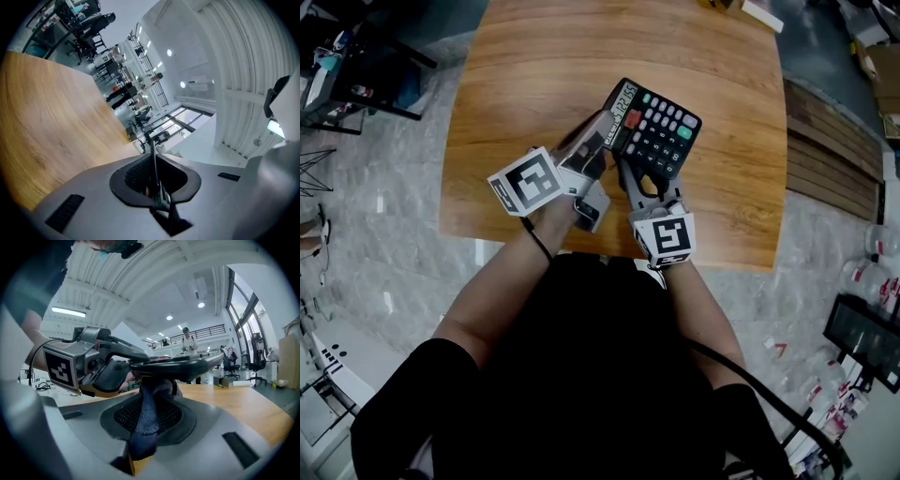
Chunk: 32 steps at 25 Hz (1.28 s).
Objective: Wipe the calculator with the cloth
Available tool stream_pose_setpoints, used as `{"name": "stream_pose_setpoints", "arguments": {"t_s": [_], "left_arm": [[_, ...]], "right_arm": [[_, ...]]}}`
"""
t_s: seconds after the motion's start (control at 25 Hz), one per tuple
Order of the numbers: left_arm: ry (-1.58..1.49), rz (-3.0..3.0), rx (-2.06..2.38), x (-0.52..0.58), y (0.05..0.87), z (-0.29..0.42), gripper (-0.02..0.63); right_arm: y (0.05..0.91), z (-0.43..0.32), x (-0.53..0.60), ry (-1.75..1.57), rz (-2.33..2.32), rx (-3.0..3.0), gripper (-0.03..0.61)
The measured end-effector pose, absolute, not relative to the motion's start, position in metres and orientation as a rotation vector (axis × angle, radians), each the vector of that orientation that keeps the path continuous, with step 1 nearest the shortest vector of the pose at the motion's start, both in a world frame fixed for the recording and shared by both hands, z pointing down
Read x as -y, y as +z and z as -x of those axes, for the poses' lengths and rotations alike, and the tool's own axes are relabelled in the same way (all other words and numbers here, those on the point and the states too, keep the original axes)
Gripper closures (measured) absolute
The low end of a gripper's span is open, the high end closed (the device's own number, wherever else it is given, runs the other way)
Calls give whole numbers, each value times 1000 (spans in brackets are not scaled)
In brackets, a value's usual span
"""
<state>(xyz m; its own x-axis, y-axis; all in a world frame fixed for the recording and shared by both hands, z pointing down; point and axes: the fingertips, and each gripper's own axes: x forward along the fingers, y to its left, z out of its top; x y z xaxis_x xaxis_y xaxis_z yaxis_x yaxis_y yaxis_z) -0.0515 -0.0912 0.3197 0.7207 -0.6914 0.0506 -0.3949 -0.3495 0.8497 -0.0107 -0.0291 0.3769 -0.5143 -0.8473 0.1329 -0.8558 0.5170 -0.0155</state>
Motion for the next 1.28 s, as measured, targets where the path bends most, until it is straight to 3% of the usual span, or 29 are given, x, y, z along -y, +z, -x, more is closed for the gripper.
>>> {"name": "stream_pose_setpoints", "arguments": {"t_s": [0.68,1.12,1.28], "left_arm": [[-426,-1931,920,95,334,67,571],[-404,-1920,763,91,330,49,569],[-399,-1924,811,94,336,54,569]], "right_arm": [[377,-122,34,125,-1801,2466,503],[380,-7,54,114,-1576,2623,503],[386,2,42,132,-1520,2641,503]]}}
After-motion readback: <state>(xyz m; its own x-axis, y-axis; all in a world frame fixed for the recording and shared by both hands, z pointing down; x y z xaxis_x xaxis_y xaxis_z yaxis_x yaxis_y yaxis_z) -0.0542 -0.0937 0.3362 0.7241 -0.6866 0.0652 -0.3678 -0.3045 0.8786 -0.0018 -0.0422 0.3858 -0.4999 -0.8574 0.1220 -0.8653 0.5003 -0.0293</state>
